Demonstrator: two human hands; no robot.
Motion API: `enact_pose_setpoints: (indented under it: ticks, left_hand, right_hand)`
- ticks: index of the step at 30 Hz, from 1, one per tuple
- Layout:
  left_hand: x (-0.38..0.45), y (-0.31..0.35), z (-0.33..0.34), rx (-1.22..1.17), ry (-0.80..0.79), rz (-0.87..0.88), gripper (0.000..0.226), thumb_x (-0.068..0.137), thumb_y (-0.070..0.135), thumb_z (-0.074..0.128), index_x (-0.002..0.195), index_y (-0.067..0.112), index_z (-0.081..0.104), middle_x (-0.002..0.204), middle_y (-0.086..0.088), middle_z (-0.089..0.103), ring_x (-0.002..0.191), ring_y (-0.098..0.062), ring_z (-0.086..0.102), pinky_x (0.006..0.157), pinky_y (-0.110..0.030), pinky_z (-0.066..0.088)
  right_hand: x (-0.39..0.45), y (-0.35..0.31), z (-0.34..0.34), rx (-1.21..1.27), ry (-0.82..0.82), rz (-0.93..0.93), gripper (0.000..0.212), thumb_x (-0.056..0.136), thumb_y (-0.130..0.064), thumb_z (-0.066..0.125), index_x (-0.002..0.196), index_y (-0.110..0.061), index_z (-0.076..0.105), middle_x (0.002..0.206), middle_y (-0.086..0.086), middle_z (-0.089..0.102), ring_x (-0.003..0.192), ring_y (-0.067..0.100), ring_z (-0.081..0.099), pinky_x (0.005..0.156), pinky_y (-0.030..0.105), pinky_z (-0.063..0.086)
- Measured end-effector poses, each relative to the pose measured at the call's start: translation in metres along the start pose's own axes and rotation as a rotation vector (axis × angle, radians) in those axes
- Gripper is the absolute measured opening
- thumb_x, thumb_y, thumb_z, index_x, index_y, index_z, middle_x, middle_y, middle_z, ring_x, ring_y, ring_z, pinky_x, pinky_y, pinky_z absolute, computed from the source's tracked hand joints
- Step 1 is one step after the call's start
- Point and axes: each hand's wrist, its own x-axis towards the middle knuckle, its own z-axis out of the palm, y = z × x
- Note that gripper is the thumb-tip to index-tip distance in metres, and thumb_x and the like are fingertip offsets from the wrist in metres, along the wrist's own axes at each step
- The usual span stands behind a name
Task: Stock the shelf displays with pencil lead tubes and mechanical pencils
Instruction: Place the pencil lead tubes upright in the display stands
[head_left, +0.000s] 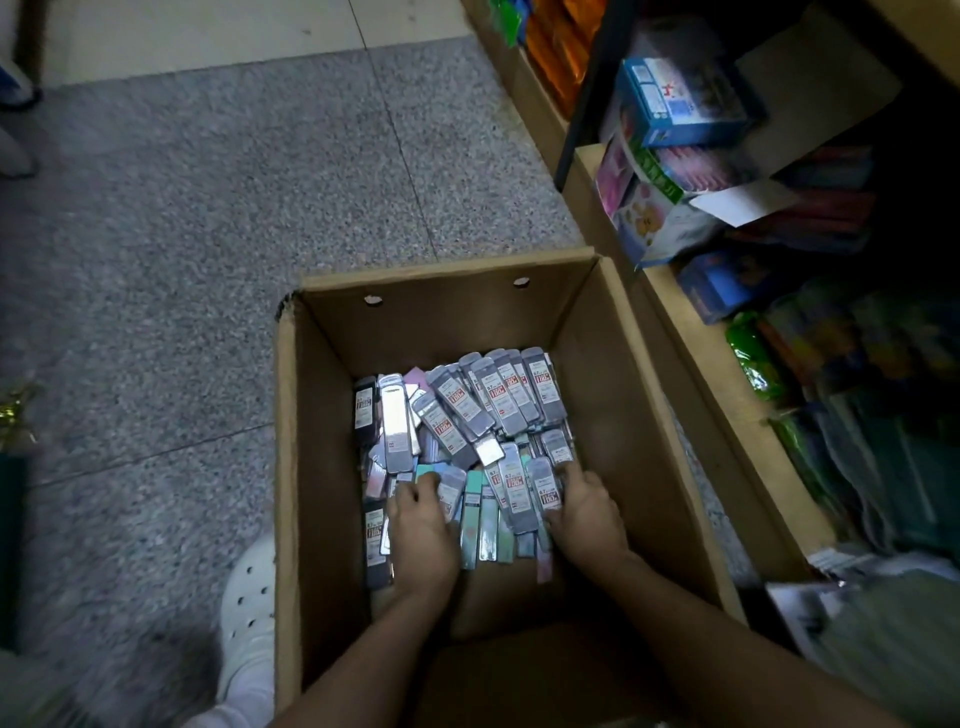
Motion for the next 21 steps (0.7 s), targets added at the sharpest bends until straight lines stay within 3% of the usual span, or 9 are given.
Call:
enact_pose_setpoints:
  ticks: [3,6,10,12,14,17,21]
  left_hand:
    - [-0.005,0.001,0.003,0.064,-0.051,-0.034,0.04,0.086,0.016,0.065,0.123,0.013,0.05,0.121,-0.011,0.053,0.116,-0.027,0.046,0.097,-0.033,0.04]
    - [-0.007,-0.001,0.007,0.041,-0.057,0.01,0.018,0.09,0.01,0.055,0.108,0.008,0.057,0.111,-0.014,0.057,0.102,-0.029,0.053,0.084,-0.035,0.041]
    - [-0.001,0.003,0.003,-0.389,0.036,-0.188,0.003,0.09,0.008,0.059,0.092,0.007,0.058,0.093,-0.012,0.062,0.089,-0.032,0.058,0.066,-0.03,0.036]
    - [0.003,0.011,-0.002,-0.715,-0.044,-0.33,0.005,0.093,0.014,0.06,0.091,0.009,0.058,0.09,-0.01,0.067,0.09,-0.032,0.063,0.07,-0.03,0.047]
    - [0.003,0.017,-0.006,-0.979,-0.15,-0.427,0.009,0.097,0.016,0.057,0.096,0.008,0.06,0.096,-0.015,0.071,0.085,-0.029,0.066,0.079,-0.041,0.054]
    - [-0.002,0.018,-0.008,-1.083,-0.267,-0.471,0.011,0.098,0.022,0.054,0.101,0.011,0.058,0.096,-0.012,0.071,0.078,-0.025,0.068,0.076,-0.047,0.057]
    - [-0.005,0.017,-0.008,-1.132,-0.297,-0.482,0.011,0.096,0.008,0.057,0.106,0.01,0.053,0.105,-0.015,0.069,0.087,-0.032,0.067,0.083,-0.059,0.053]
  right_hand:
    - [-0.003,0.008,0.001,0.057,0.002,0.007,0.038,0.088,-0.015,0.067,0.124,-0.014,0.055,0.122,0.01,0.054,0.11,0.029,0.059,0.095,0.031,0.045]
    - [-0.005,0.007,0.002,0.229,0.073,-0.003,0.021,0.086,-0.008,0.068,0.107,-0.008,0.063,0.097,0.005,0.063,0.091,0.022,0.062,0.082,0.026,0.046]
    - [-0.002,-0.007,-0.003,0.538,0.133,0.037,0.014,0.084,-0.007,0.073,0.093,-0.011,0.063,0.069,-0.008,0.06,0.059,-0.001,0.057,0.062,0.01,0.046]
    - [-0.002,-0.02,-0.001,0.686,-0.023,0.032,0.018,0.084,-0.005,0.074,0.098,-0.009,0.064,0.07,-0.007,0.062,0.058,-0.005,0.057,0.058,0.008,0.046]
    - [-0.005,-0.032,0.007,0.768,-0.132,0.013,0.022,0.083,-0.001,0.073,0.103,0.0,0.064,0.064,-0.005,0.06,0.053,-0.006,0.056,0.056,0.011,0.047]
    - [-0.009,-0.042,0.021,0.838,-0.145,0.028,0.026,0.082,-0.002,0.074,0.104,0.008,0.064,0.057,0.001,0.054,0.051,0.002,0.052,0.058,0.021,0.048]
    - [-0.011,-0.039,0.02,0.656,-0.12,-0.064,0.021,0.089,-0.023,0.071,0.097,-0.004,0.075,0.064,0.002,0.064,0.059,0.006,0.057,0.067,0.021,0.051]
